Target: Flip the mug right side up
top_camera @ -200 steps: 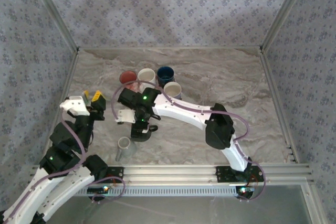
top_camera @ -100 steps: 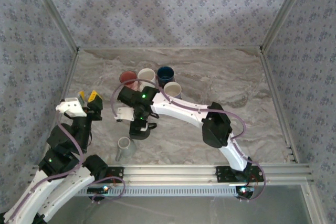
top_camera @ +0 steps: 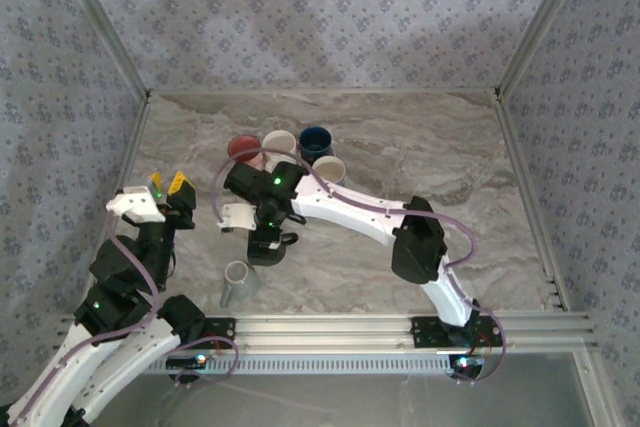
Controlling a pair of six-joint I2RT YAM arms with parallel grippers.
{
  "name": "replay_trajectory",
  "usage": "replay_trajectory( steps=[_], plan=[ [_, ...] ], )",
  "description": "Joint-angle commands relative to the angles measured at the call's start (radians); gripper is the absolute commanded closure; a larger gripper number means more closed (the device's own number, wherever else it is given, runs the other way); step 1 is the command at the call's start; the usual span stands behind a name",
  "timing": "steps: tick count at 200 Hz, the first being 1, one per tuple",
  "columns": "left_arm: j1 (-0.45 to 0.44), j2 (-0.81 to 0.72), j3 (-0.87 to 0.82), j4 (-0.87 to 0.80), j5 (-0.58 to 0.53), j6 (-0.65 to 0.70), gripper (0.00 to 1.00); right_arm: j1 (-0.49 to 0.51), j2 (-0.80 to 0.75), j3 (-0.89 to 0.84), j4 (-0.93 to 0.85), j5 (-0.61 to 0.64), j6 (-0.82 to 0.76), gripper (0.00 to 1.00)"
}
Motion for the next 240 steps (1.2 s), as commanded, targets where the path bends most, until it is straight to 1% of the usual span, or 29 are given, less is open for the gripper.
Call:
replay_trajectory(
  steps=[1, 61, 94, 144, 165, 180, 240],
  plan=[
    [0.006, 0.001, -0.004, 0.031, 0.011, 0.023, 0.52, -0.017, -0.022, 0.021, 0.0, 0.028, -0.031, 0.0],
    [0.005, 0.002, -0.006, 0.03, 0.015, 0.025, 0.52, -0.036, 0.054, 0.054, 0.046, -0.017, -0.016, 0.0],
    [0.004, 0.001, -0.008, 0.033, 0.018, 0.028, 0.52, -0.042, 0.084, 0.072, 0.034, -0.06, -0.002, 0.0],
    [0.005, 0.002, -0.01, 0.036, 0.019, 0.031, 0.52, -0.054, 0.104, 0.05, 0.045, -0.09, 0.008, 0.0],
    [0.004, 0.002, -0.011, 0.036, 0.021, 0.031, 0.52, -0.061, 0.111, 0.036, 0.056, -0.086, 0.01, 0.0],
    [0.004, 0.004, -0.011, 0.038, 0.023, 0.03, 0.52, -0.063, 0.119, 0.029, 0.062, -0.061, 0.004, 0.0],
    [0.004, 0.001, -0.011, 0.039, 0.021, 0.033, 0.52, -0.051, 0.157, 0.015, 0.013, -0.02, -0.041, 0.0]
  ],
)
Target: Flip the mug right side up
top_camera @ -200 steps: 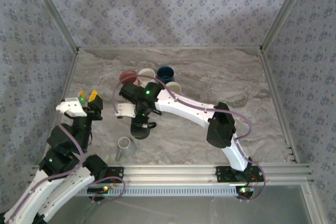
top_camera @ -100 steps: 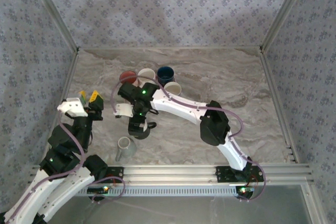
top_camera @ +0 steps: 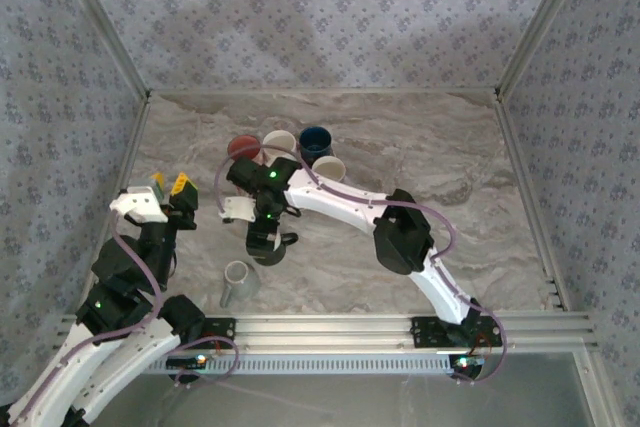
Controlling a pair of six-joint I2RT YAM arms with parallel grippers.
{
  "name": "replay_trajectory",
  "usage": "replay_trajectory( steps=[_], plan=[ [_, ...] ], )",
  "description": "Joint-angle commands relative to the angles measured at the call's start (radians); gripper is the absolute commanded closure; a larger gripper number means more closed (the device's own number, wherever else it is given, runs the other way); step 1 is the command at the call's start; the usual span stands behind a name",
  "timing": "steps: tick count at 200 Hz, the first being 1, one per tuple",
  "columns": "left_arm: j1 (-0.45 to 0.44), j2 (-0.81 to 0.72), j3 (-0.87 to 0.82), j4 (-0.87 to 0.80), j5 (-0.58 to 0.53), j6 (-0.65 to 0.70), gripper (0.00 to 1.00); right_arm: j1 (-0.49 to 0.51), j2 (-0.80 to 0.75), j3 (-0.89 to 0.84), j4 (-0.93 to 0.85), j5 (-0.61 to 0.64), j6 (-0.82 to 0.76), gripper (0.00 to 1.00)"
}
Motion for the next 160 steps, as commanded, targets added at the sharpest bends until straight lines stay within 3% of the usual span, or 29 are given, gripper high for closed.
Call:
replay_trajectory(
  steps=[1, 44, 105, 127, 160],
  plan=[
    [0.004, 0.0, -0.001, 0.036, 0.007, 0.017, 0.52, 0.008, 0.025, -0.022, -0.046, 0.019, -0.026, 0.0],
    [0.004, -0.004, -0.002, 0.039, 0.007, 0.018, 0.52, 0.017, 0.053, -0.037, -0.062, 0.078, -0.06, 0.01],
    [0.004, 0.0, -0.006, 0.045, 0.011, 0.02, 0.52, 0.012, 0.073, -0.026, -0.055, 0.069, -0.051, 0.15],
    [0.004, 0.002, -0.007, 0.046, 0.013, 0.021, 0.52, 0.011, 0.077, -0.016, -0.054, 0.052, -0.047, 0.25],
    [0.006, 0.007, -0.007, 0.044, 0.014, 0.021, 0.52, 0.012, 0.077, -0.016, -0.072, 0.034, -0.049, 0.55]
  ],
)
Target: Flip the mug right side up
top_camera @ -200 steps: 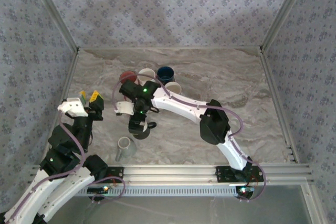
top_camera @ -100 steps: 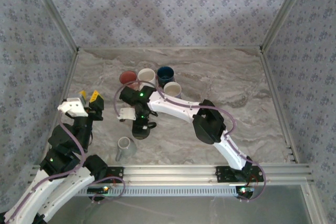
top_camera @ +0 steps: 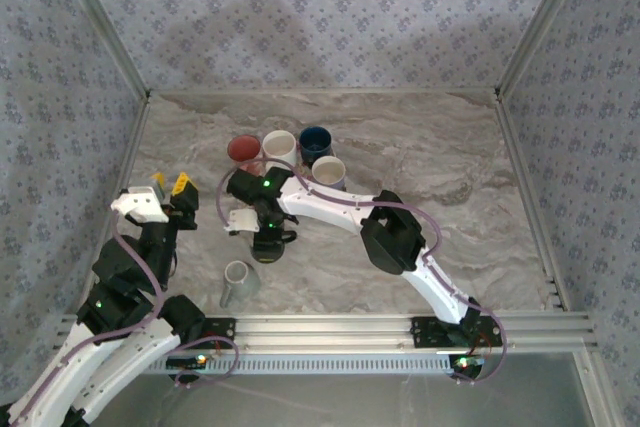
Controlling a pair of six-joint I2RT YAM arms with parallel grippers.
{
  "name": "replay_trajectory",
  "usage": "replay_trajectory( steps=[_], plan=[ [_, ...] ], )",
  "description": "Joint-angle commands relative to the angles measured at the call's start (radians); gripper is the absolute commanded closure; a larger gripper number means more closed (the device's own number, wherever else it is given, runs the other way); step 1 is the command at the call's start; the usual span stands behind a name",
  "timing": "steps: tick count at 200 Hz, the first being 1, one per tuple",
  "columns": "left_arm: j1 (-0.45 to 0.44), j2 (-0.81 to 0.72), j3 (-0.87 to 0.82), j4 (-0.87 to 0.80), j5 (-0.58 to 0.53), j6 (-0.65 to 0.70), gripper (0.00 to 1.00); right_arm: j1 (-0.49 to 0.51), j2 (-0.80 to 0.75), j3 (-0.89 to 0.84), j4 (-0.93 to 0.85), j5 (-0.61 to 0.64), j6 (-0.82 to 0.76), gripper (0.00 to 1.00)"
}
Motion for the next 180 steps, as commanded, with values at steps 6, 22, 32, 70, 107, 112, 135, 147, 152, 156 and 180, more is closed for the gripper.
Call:
replay_trajectory(
  steps=[6, 22, 32, 70, 107, 112, 135, 147, 152, 156, 180],
  plan=[
    [0.005, 0.007, -0.002, 0.04, 0.011, 0.018, 0.52, 0.002, 0.012, 0.01, -0.052, -0.03, -0.002, 0.59],
    [0.004, 0.012, -0.001, 0.04, 0.015, 0.017, 0.52, 0.002, -0.005, 0.009, -0.063, -0.035, 0.001, 0.68],
    [0.006, 0.015, -0.001, 0.038, 0.016, 0.018, 0.52, 0.001, -0.024, 0.011, -0.068, -0.049, 0.002, 0.72],
    [0.005, 0.03, -0.001, 0.033, 0.02, 0.02, 0.52, -0.027, -0.13, 0.004, -0.064, -0.087, 0.03, 0.93],
    [0.01, 0.07, 0.017, 0.011, 0.061, 0.0, 0.52, -0.05, -0.332, -0.215, 0.08, -0.094, 0.101, 0.96],
    [0.013, 0.077, 0.021, 0.006, 0.066, -0.007, 0.52, -0.054, -0.366, -0.248, 0.104, -0.093, 0.116, 0.97],
    [0.024, 0.114, 0.06, -0.044, 0.13, -0.032, 0.52, -0.082, -0.522, -0.404, 0.214, -0.08, 0.203, 1.0],
    [0.025, 0.15, 0.087, -0.07, 0.175, -0.047, 0.52, -0.102, -0.619, -0.501, 0.303, -0.093, 0.257, 1.0],
    [0.026, 0.168, 0.097, -0.079, 0.196, -0.05, 0.51, -0.11, -0.658, -0.543, 0.342, -0.104, 0.284, 1.0],
    [0.027, 0.184, 0.109, -0.089, 0.218, -0.053, 0.5, -0.12, -0.698, -0.574, 0.376, -0.111, 0.308, 1.0],
    [0.028, 0.281, 0.189, -0.153, 0.384, -0.062, 0.46, -0.189, -0.907, -0.75, 0.596, -0.144, 0.501, 1.0]
  ],
)
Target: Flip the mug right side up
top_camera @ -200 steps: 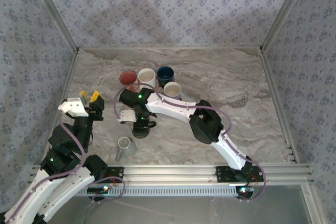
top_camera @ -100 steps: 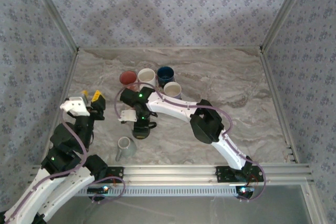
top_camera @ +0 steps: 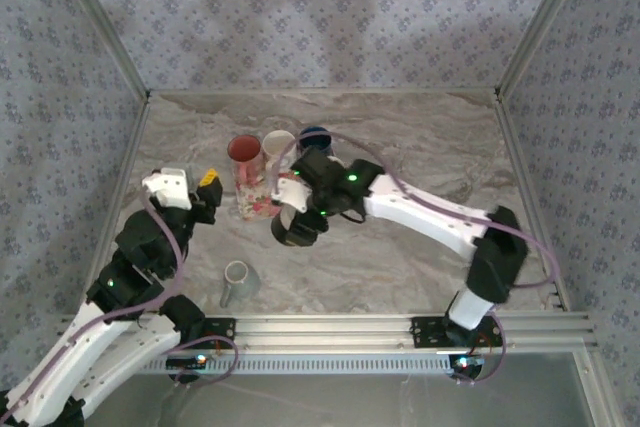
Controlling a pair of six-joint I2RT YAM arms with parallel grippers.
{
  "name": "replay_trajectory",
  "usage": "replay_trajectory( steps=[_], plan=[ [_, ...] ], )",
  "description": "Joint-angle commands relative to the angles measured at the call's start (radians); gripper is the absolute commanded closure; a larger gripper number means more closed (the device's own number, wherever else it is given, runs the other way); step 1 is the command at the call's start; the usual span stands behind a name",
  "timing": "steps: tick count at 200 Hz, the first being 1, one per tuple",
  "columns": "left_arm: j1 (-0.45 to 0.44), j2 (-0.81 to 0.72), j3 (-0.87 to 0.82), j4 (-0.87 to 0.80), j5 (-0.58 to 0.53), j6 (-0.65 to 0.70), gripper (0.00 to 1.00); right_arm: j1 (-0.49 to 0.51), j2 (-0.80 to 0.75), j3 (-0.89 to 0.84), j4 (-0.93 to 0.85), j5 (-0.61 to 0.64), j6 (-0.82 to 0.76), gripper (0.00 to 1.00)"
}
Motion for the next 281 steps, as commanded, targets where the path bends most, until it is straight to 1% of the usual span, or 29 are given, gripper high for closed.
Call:
replay_trajectory(
  steps=[1, 21, 26, 41, 69, 88, 101, 106, 121, 139, 175, 188, 212, 237, 256, 281],
  plan=[
    [0.009, 0.074, 0.089, -0.063, 0.201, -0.024, 0.46, -0.062, -0.198, -0.119, 0.29, -0.054, 0.24, 1.0],
    [0.009, 0.114, 0.128, -0.065, 0.329, -0.04, 0.31, -0.141, -0.342, -0.206, 0.427, -0.053, 0.392, 1.0],
    [0.009, 0.125, 0.138, -0.064, 0.356, -0.043, 0.28, -0.163, -0.378, -0.254, 0.461, -0.052, 0.426, 1.0],
    [0.009, 0.159, 0.154, -0.048, 0.433, -0.08, 0.25, -0.218, -0.477, -0.329, 0.581, -0.068, 0.525, 1.0],
    [0.009, 0.263, 0.161, 0.042, 0.656, -0.165, 0.23, -0.285, -0.606, -0.421, 0.772, -0.064, 0.722, 1.0],
    [0.008, 0.321, 0.147, 0.123, 0.745, -0.225, 0.24, -0.314, -0.667, -0.461, 0.867, -0.056, 0.823, 1.0],
    [0.008, 0.345, 0.12, 0.205, 0.8, -0.268, 0.23, -0.335, -0.696, -0.466, 0.886, -0.068, 0.877, 1.0],
    [0.007, 0.357, 0.116, 0.236, 0.84, -0.281, 0.23, -0.345, -0.707, -0.466, 0.893, -0.074, 0.882, 1.0],
    [0.008, 0.411, 0.124, 0.306, 0.95, -0.328, 0.22, -0.368, -0.737, -0.472, 0.929, -0.102, 0.966, 1.0],
    [0.007, 0.489, 0.131, 0.437, 1.122, -0.403, 0.22, -0.388, -0.757, -0.481, 0.983, -0.144, 1.038, 1.0],
    [0.002, 0.617, 0.135, 0.72, 1.36, -0.58, 0.22, -0.39, -0.778, -0.506, 1.076, -0.185, 1.13, 1.0],
    [-0.004, 0.64, 0.137, 0.779, 1.393, -0.609, 0.22, -0.39, -0.779, -0.518, 1.111, -0.201, 1.159, 1.0],
    [-0.006, 0.659, 0.127, 0.862, 1.405, -0.648, 0.21, -0.388, -0.777, -0.541, 1.185, -0.234, 1.217, 1.0],
    [-0.005, 0.68, 0.116, 0.992, 1.424, -0.722, 0.23, -0.375, -0.775, -0.566, 1.243, -0.23, 1.267, 1.0],
    [-0.007, 0.704, 0.112, 1.103, 1.442, -0.8, 0.27, -0.364, -0.77, -0.578, 1.262, -0.231, 1.284, 1.0],
    [-0.009, 0.754, 0.107, 1.244, 1.457, -0.903, 0.33, -0.343, -0.755, -0.617, 1.384, -0.241, 1.333, 1.0]
  ],
)
